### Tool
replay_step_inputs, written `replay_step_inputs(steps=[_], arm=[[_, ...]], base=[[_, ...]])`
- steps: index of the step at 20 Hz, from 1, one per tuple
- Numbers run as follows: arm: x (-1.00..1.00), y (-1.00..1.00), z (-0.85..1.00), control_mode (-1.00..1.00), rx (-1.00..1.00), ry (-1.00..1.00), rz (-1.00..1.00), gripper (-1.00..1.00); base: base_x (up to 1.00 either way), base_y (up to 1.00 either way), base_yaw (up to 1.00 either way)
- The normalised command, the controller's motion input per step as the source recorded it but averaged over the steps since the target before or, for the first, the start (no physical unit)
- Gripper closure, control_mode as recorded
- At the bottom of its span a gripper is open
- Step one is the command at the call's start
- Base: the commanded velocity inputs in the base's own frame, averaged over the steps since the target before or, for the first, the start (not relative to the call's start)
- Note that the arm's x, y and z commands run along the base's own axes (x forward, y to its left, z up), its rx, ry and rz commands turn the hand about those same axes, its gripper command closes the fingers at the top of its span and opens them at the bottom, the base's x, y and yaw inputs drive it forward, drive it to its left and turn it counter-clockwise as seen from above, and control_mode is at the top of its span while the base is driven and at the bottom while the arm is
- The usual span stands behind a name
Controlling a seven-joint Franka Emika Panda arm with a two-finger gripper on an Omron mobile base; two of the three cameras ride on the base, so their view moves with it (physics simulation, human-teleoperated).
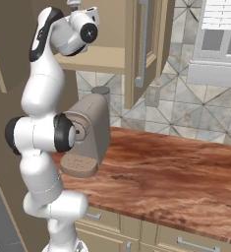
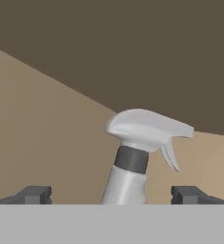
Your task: Move the cutting board and knife to the sink. Then move spray from the cabinet to the counter.
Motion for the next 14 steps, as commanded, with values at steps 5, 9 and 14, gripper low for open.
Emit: replay_step_inputs(steps=[5, 9, 14], arm=[[0.05, 0.02, 0.01, -1.0, 0.0, -0.04, 0.0, -1.0], [0.11, 0.04, 0.0, -1.0, 0.0, -0.01, 0.0, -1.0], [0.04, 0.0, 0.0, -1.0, 0.0, 0.0, 0.01, -1.0]], base=[[0.0, 0.0, 0.0], [0.0, 0.0, 0.0], [0.0, 0.0, 0.0]])
